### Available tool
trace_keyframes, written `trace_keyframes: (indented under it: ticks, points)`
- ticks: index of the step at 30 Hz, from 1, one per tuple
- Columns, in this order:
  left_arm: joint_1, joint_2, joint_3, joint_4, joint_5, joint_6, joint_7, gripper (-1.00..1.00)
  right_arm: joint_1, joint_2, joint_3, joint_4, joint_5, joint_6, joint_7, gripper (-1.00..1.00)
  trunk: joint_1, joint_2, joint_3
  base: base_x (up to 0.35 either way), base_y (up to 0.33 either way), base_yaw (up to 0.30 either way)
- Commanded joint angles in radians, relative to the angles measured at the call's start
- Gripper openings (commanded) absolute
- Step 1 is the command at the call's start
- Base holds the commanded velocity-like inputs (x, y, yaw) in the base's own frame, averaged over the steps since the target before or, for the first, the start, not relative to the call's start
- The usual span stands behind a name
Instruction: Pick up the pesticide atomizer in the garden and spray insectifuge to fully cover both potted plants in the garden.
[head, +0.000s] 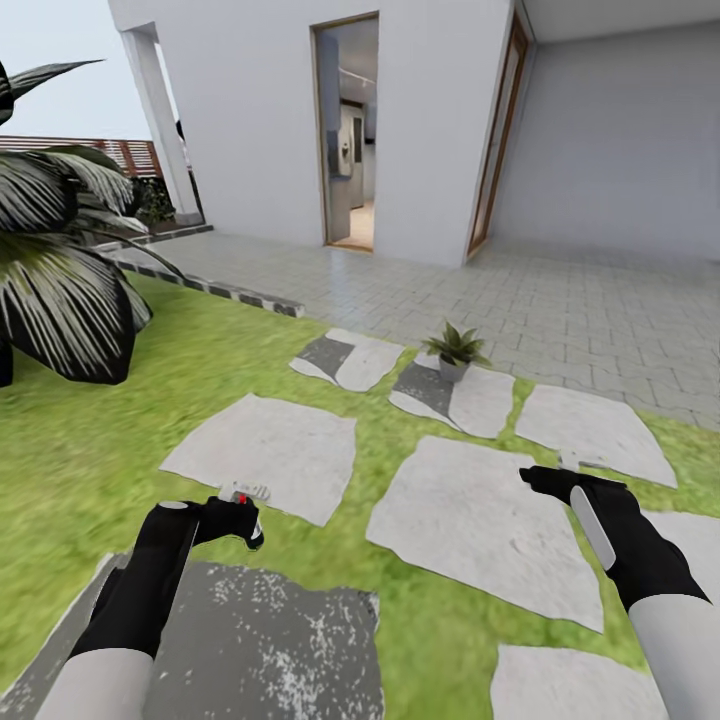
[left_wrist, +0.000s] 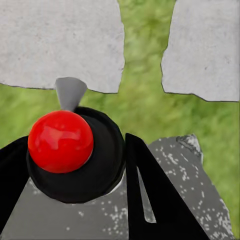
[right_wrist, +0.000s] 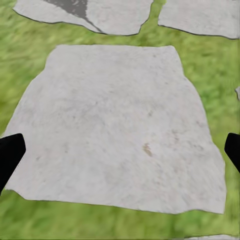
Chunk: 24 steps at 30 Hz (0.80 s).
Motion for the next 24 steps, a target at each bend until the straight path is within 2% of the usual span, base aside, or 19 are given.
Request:
trace_keyframes:
  ticks: [1, 10, 24]
  points:
    - [-0.001, -0.001, 0.003, -0.002, -0.009, 0.002, -0.010, -1.00, 0.000, 0.000, 0.001, -0.001, -0.011, 0.004, -0.009, 1.00, 0.000, 0.000, -0.001, 0.347, 0.000, -0.038]
    - [-0.001, 0.000, 0.003, -0.001, -0.009, 0.002, -0.012, -1.00, 0.000, 0.000, 0.001, -0.001, -0.010, 0.004, -0.009, 1.00, 0.000, 0.000, -0.001, 0.347, 0.008, -0.007]
    - [-0.001, 0.000, 0.003, -0.001, -0.009, 0.002, -0.012, -1.00, 0.000, 0.000, 0.001, -0.001, -0.011, 0.004, -0.009, 1.00, 0.000, 0.000, -0.001, 0.344, 0.105, 0.000]
